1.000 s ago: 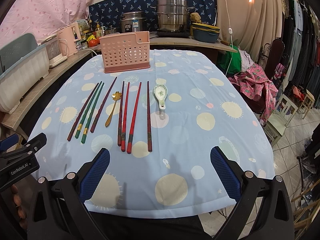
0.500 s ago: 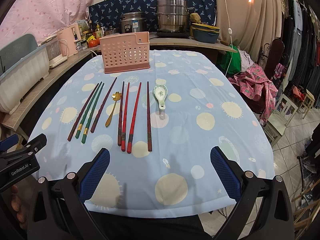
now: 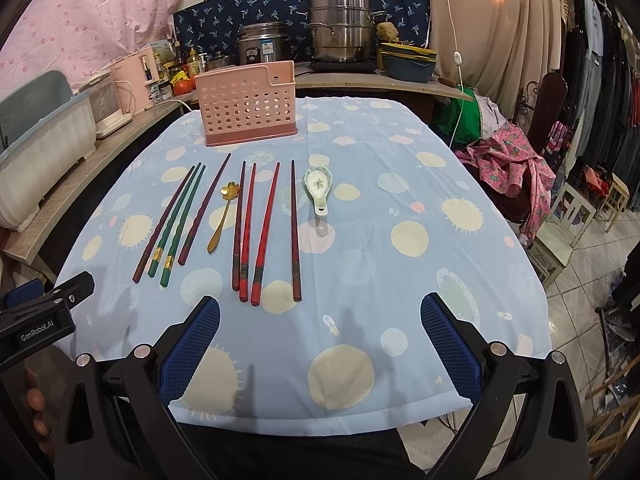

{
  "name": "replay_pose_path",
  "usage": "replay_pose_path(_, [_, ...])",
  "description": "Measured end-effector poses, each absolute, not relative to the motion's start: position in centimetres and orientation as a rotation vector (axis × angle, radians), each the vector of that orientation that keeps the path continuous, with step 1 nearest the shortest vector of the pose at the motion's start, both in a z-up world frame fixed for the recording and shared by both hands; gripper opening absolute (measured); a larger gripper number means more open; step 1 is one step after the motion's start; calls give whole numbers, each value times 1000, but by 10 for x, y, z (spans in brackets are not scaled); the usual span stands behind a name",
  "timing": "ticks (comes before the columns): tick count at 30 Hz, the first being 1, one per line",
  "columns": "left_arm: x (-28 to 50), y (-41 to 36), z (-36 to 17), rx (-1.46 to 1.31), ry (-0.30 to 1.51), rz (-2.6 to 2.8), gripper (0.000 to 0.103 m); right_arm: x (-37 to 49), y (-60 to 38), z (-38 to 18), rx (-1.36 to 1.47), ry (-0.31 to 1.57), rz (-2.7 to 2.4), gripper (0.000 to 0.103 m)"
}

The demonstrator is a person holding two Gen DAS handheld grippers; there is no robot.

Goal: Organize utensils

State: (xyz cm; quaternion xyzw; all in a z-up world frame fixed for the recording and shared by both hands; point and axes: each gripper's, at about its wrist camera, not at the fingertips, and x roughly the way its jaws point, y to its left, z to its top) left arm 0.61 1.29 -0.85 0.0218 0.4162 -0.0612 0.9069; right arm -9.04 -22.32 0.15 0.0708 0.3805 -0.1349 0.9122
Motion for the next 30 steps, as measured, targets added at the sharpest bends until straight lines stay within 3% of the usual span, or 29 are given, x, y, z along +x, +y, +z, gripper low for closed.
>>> replay_pose_path(14, [61, 15, -43, 43, 926, -108, 91, -59, -242, -17, 177, 832, -291, 96])
replay_pose_path(21, [81, 8, -56, 42, 966, -148, 82, -36, -247, -24, 189, 848, -292, 96])
replay_pose_path(24, [87, 6, -61, 38, 984, -168, 73, -26, -248, -26, 187, 850, -286, 96])
replay_pose_path(30, [91, 3, -66, 45, 983, -178, 71, -12, -249, -28, 192, 854, -274, 96])
